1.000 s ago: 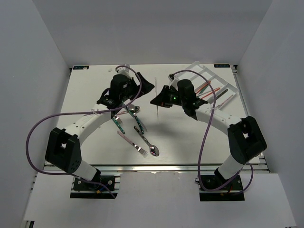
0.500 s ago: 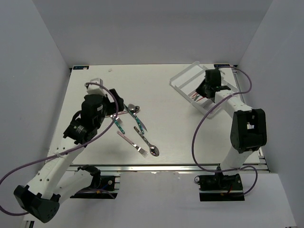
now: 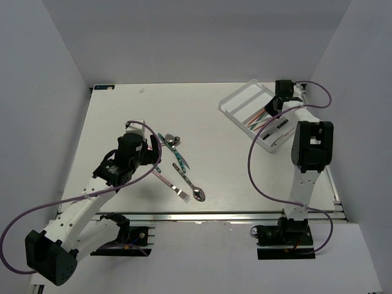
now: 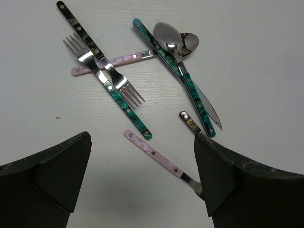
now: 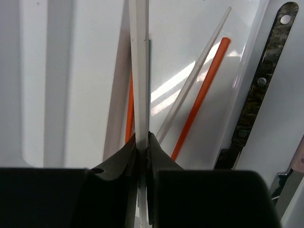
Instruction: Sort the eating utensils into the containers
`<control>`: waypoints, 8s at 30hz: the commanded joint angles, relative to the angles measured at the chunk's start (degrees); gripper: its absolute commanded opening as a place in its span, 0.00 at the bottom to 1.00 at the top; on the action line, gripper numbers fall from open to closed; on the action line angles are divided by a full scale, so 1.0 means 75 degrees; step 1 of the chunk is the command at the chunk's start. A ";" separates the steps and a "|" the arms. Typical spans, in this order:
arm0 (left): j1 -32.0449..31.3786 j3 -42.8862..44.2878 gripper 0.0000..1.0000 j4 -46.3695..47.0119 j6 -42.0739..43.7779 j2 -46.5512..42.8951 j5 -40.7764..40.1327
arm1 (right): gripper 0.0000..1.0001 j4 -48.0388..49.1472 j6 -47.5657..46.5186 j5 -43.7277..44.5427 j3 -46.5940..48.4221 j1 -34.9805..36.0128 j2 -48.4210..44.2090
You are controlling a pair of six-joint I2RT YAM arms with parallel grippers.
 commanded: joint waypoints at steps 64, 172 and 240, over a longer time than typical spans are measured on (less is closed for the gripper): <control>0.0070 0.0361 0.98 -0.0617 -0.0736 -0.0356 -0.2676 | 0.29 -0.0107 -0.2862 -0.0241 0.0629 0.6984 0.0991; 0.0105 0.0326 0.98 -0.0675 -0.0842 -0.0696 -0.3052 | 0.32 -0.0880 -0.3518 -0.0558 -0.1679 0.7898 -0.0380; 0.0304 0.0477 0.98 -0.0945 -0.1381 -0.0204 -0.3508 | 0.89 0.0430 -0.2966 -0.1069 -0.0128 0.3396 -0.1820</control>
